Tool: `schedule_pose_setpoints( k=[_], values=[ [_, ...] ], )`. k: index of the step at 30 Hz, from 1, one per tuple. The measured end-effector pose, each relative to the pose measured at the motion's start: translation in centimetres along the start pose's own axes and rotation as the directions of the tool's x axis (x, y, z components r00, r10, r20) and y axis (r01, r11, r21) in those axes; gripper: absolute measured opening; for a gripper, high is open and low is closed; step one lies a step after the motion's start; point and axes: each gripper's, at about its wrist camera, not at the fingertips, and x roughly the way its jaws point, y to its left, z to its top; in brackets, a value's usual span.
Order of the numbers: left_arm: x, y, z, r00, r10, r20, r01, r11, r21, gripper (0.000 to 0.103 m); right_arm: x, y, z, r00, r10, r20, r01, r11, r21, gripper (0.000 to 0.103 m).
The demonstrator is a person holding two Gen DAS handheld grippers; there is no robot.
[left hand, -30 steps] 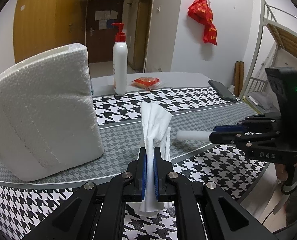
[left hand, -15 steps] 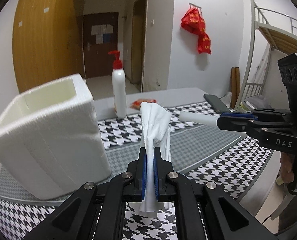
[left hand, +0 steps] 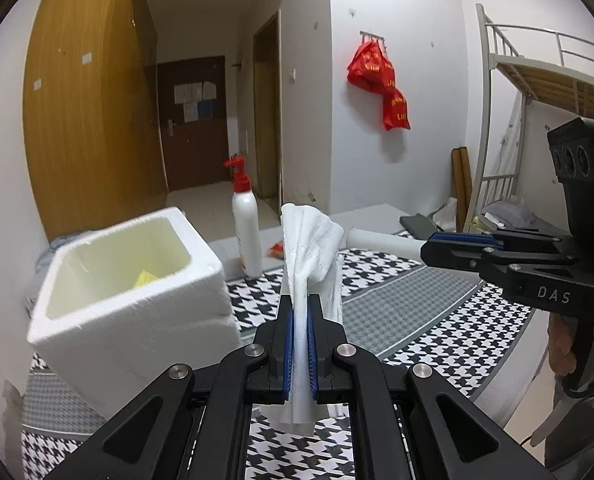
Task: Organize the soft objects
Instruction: 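Carry the roll with the right gripper over the foam box while the left carries the cloth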
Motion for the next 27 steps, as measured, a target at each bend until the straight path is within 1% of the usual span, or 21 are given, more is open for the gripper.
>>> schedule_pose_setpoints(
  k=[5, 10, 16, 21, 27],
  values=[
    [-1.6, 0.8, 0.3, 0.999, 0.007, 0.038, -0.008, 1.0, 0.02, 0.007, -0.3, 1.6, 0.5, 1.0, -0.001, 0.028, 0.001, 1.0, -0.009, 0.021],
    [-3.0, 1.5, 0.6, 0.997, 0.031, 0.077, -0.033, 0.999, 0.03, 0.007, -0.6, 2.9, 0.9, 0.999, 0.005, 0.054, -0.005, 1.0, -0.014, 0.021],
    [-4.8, 2.7, 0.6, 0.99, 0.073, 0.118, -0.075, 0.997, 0.012, 0.007, -0.9, 4.5, 1.7, 0.996, 0.009, 0.087, -0.007, 1.0, -0.02, 0.021],
    [-5.2, 3.6, 0.5, 0.985, 0.111, 0.129, -0.11, 0.994, -0.011, 0.007, -0.8, 5.8, 2.1, 0.994, -0.019, 0.111, 0.023, 0.999, -0.034, 0.021],
    [-6.2, 4.5, 0.4, 0.978, 0.15, 0.147, -0.147, 0.989, -0.028, 0.007, -0.4, 7.5, 2.6, 0.992, 0.007, 0.124, 0.001, 0.998, -0.063, 0.021]
  ],
)
